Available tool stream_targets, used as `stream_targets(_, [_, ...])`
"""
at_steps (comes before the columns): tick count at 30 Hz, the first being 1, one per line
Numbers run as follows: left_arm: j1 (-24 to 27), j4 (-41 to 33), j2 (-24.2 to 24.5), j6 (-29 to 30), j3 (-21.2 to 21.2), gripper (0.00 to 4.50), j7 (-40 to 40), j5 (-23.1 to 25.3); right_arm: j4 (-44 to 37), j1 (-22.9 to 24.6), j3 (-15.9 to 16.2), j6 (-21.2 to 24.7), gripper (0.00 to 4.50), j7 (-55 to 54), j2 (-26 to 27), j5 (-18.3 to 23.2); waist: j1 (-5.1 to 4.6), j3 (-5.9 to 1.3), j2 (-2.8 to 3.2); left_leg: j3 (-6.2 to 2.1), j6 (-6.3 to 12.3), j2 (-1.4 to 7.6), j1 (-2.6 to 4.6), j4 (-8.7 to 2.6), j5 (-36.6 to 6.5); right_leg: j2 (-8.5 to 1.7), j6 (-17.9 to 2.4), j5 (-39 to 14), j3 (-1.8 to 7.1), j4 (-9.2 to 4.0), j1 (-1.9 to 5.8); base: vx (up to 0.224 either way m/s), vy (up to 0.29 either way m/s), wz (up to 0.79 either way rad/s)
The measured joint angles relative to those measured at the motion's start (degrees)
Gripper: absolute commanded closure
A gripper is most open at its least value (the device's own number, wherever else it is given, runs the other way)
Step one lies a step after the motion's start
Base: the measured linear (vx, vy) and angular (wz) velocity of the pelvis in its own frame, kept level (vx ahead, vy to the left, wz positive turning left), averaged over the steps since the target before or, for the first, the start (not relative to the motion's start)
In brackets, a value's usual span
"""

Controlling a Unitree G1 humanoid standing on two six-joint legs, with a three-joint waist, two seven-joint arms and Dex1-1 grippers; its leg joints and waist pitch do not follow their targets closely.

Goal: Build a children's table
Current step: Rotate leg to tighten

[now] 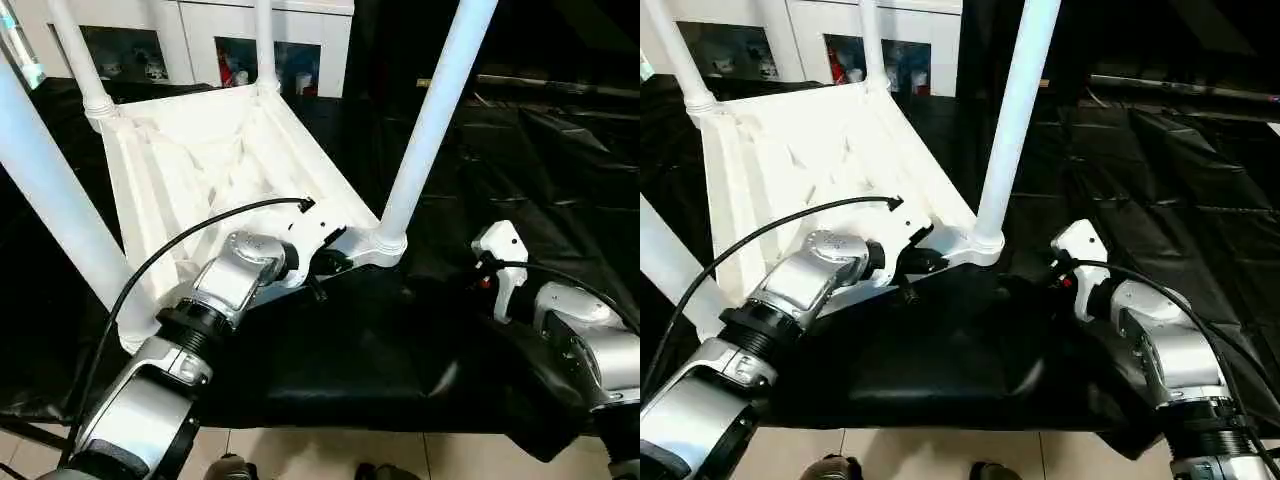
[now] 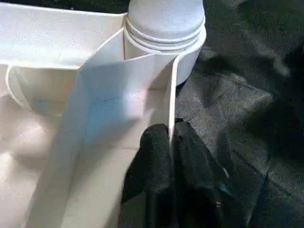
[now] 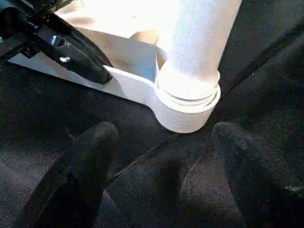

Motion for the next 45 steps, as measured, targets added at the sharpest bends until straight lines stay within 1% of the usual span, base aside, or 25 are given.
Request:
stream_targets(4, [0.4, -1.3, 1.2, -0.2, -1.1, 4.48, -2.0, 0.5, 0.0, 0.0, 0.2, -0.2, 0.93, 0.7, 0.0, 0.0, 0.03, -0.03, 0.01, 0.0, 0.01, 0.0, -0.01, 0.0, 0.0, 0.0, 0.0, 0.0, -0.01, 0.0, 0.0, 0.0, 0.0, 0.0])
stream_targets(6, [1.0, -2.1, 2.2, -0.7, -1.8, 4.5, -3.7, 0.7, 0.0, -0.3, 0.2, -0.2, 0.64, 1.3, 0.0, 0.1, 0.08, -0.15, 0.13, 0.0, 0.01, 0.0, -0.01, 0.0, 0.0, -0.01, 0.0, 0.0, 0.0, 0.0, 0.0, 0.0, 0.0, 0.0])
stream_targets(8, [2.1, -3.5, 3.9, -1.4, -2.3, 4.5, -6.3, 0.7, 0.0, -0.3, 0.2, -0.1, 0.5, 2.3, 0.0, 0.4, 0.1, -0.35, 0.23, 0.0, 0.01, 0.0, 0.03, 0.0, 0.0, -0.01, 0.0, 0.0, -0.01, 0.02, 0.03, 0.0, 0.0, 0.0])
stream_targets(9, [2.5, -3.9, 4.5, -1.8, -2.3, 4.5, -7.4, 0.6, 0.0, -0.3, 0.2, 0.0, 0.5, 2.6, 0.0, 0.7, 0.14, -0.41, 0.23, 0.0, 0.01, 0.0, 0.06, 0.01, 0.0, -0.01, 0.0, 0.0, -0.01, 0.03, 0.04, 0.0, 0.0, 0.0])
stream_targets(11, [3.7, -5.2, 6.1, -3.0, -2.3, 4.5, -10.1, 0.2, 0.0, -0.4, 0.4, 0.1, 0.24, 4.0, -0.1, 1.4, 0.19, -0.46, 0.19, -0.01, 0.01, 0.02, 0.08, 0.1, 0.0, -0.01, 0.0, 0.0, -0.01, 0.12, 0.05, 0.0, 0.0, 0.0])
stream_targets(12, [4.5, -6.0, 7.1, -3.3, -2.3, 4.5, -11.6, -0.4, 0.0, -0.4, 0.7, 0.1, 0.24, 4.5, -0.3, 1.5, 0.17, -0.47, 0.19, -0.02, 0.01, 0.02, 0.08, 0.14, 0.0, -0.01, 0.0, 0.0, 0.01, 0.16, 0.05, 0.0, 0.0, 0.0])
stream_targets(14, [5.6, -7.4, 8.7, -4.2, -2.3, 4.5, -14.5, -1.3, 0.0, -0.4, 1.3, 0.1, 0.04, 5.2, -0.7, 1.4, 0.29, -0.48, 0.19, -0.02, 0.01, 0.02, 0.07, 0.29, 0.0, -0.04, 0.0, 0.0, 0.02, 0.27, 0.05, 0.0, 0.0, 0.0])
stream_targets(16, [7.1, -9.0, 10.1, -5.3, -2.2, 4.5, -17.4, -2.6, -0.1, -0.3, 2.5, 0.1, 0.01, 6.5, -0.9, 1.3, 0.32, -0.48, 0.19, -0.03, 0.0, 0.01, 0.07, 0.33, 0.0, -0.06, 0.0, 0.0, 0.02, 0.33, 0.05, 0.0, 0.0, 0.0])
stream_targets(18, [7.9, -9.7, 10.8, -6.2, -2.3, 4.5, -19.3, -3.0, -0.1, -0.2, 3.7, 0.1, 0.01, 7.6, -1.1, 1.2, 0.74, -0.48, 0.19, -0.04, 0.0, 0.01, 0.06, 0.43, 0.0, -0.09, 0.0, 0.0, 0.02, 0.42, 0.05, 0.0, 0.0, 0.0])
stream_targets(21, [8.7, -10.7, 11.2, -6.8, -2.3, 4.5, -20.7, -3.0, 0.0, -0.4, 5.5, -0.7, 0.01, 8.5, -0.9, -0.1, 1.14, -0.48, 0.2, -0.04, 0.0, 0.01, 0.06, 0.54, 0.0, -0.12, 0.0, 0.0, 0.06, 0.5, 0.06, 0.0, 0.0, 0.0])
stream_targets(23, [9.0, -10.9, 11.5, -7.1, -2.2, 4.5, -20.9, -3.0, 0.3, -0.7, 6.0, -1.5, 0.01, 8.6, -0.4, -0.8, 1.19, -0.49, 0.21, -0.05, 0.0, 0.0, 0.06, 0.56, 0.0, -0.13, 0.0, 0.0, 0.07, 0.52, 0.06, 0.0, 0.0, 0.0])
stream_targets(26, [9.3, -11.3, 11.9, -7.3, -2.1, 4.5, -21.0, -3.1, 2.8, -2.6, 6.9, -3.7, 0.01, 8.5, 1.2, -1.4, 1.12, -0.5, 0.22, -0.05, 0.0, 0.0, 0.07, 0.55, 0.0, -0.11, 0.0, 0.0, 0.06, 0.56, 0.03, 0.0, 0.0, 0.0])
stream_targets(28, [9.4, -11.4, 11.9, -7.4, -2.1, 4.5, -21.1, -3.1, 3.5, -3.2, 7.1, -4.5, 0.36, 8.5, 1.7, -1.9, 1.15, -0.5, 0.22, -0.05, 0.0, 0.01, 0.06, 0.54, 0.0, -0.11, 0.0, 0.0, 0.05, 0.55, 0.02, 0.0, 0.0, 0.0])
stream_targets(30, [9.8, -12.0, 12.2, -7.7, -2.0, 4.5, -21.3, -3.1, 4.7, -4.5, 7.6, -5.0, 0.39, 8.7, 2.4, -2.2, 1.16, -0.51, 0.19, -0.04, 0.0, 0.0, 0.05, 0.52, 0.0, -0.11, 0.0, 0.0, 0.04, 0.55, 0.02, 0.0, 0.0, 0.0])
stream_targets(32, [10.0, -12.0, 12.3, -7.8, -1.8, 4.5, -21.5, -3.1, 5.1, -5.5, 7.8, -5.2, 0.66, 8.9, 2.9, -2.2, 1.15, -0.51, 0.2, -0.04, 0.0, 0.0, 0.04, 0.52, 0.0, -0.11, 0.0, 0.0, 0.04, 0.55, 0.0, 0.0, 0.0, 0.0])
stream_targets(33, [10.0, -12.0, 12.2, -7.9, -1.8, 4.5, -21.5, -3.1, 5.1, -5.7, 7.9, -5.2, 0.66, 9.1, 3.0, -2.2, 1.16, -0.51, 0.19, -0.04, 0.0, 0.0, 0.04, 0.52, 0.0, -0.1, 0.0, 0.0, 0.04, 0.55, 0.0, 0.0, 0.0, 0.0])
stream_targets(34, [10.0, -12.0, 12.3, -8.1, -1.8, 4.5, -21.5, -3.1, 5.1, -5.8, 7.9, -5.2, 0.82, 9.4, 3.0, -2.1, 1.16, -0.51, 0.19, -0.04, 0.0, 0.0, 0.04, 0.52, 0.0, -0.11, 0.0, 0.0, 0.05, 0.55, 0.01, 0.0, 0.0, 0.0])
stream_targets(36, [10.1, -12.0, 12.4, -8.3, -1.7, 4.5, -21.6, -3.1, 5.4, -5.9, 7.9, -5.5, 0.87, 9.8, 3.1, -2.2, 1.17, -0.51, 0.19, -0.04, 0.0, 0.0, 0.04, 0.52, 0.0, -0.11, 0.0, 0.0, 0.05, 0.56, 0.01, 0.0, 0.0, 0.0])
stream_targets(37, [10.1, -12.0, 12.4, -8.3, -1.7, 4.5, -21.6, -3.1, 5.8, -6.0, 8.0, -5.9, 1.0, 10.0, 3.2, -2.2, 1.13, -0.51, 0.18, -0.04, 0.0, 0.0, 0.05, 0.53, 0.0, -0.11, 0.0, 0.0, 0.05, 0.56, 0.01, 0.0, 0.0, 0.0])
stream_targets(38, [10.2, -12.0, 12.4, -8.3, -1.7, 4.5, -21.6, -3.1, 6.3, -6.0, 8.0, -6.2, 1.23, 10.2, 3.4, -2.2, 1.1, -0.51, 0.18, -0.04, 0.0, 0.0, 0.05, 0.53, 0.0, -0.11, 0.0, 0.0, 0.05, 0.57, 0.01, 0.0, 0.0, 0.0])
stream_targets(41, [10.2, -12.0, 12.5, -8.3, -1.5, 4.5, -21.6, -3.1, 8.1, -7.1, 8.3, -6.4, 1.33, 11.3, 3.6, -2.2, 1.02, -0.52, 0.17, -0.04, 0.0, 0.0, 0.06, 0.54, 0.0, -0.11, 0.0, 0.0, 0.05, 0.59, 0.0, 0.0, 0.0, 0.0])
stream_targets(44, [10.2, -12.0, 12.4, -8.3, -1.5, 4.5, -21.6, -3.1, 8.7, -7.5, 8.4, -6.9, 1.71, 11.9, 3.9, -2.2, 1.02, -0.53, 0.16, -0.04, 0.0, 0.0, 0.05, 0.54, 0.0, -0.11, 0.0, 0.0, 0.06, 0.59, 0.0, 0.0, 0.0, 0.0])
stream_targets(45, [10.2, -12.0, 12.4, -8.3, -1.5, 4.5, -21.6, -3.0, 9.2, -7.6, 8.5, -7.2, 1.71, 12.2, 4.0, -2.2, 1.02, -0.53, 0.16, -0.04, 0.0, 0.0, 0.05, 0.54, 0.0, -0.11, 0.0, 0.0, 0.06, 0.59, 0.0, 0.0, 0.0, 0.0])
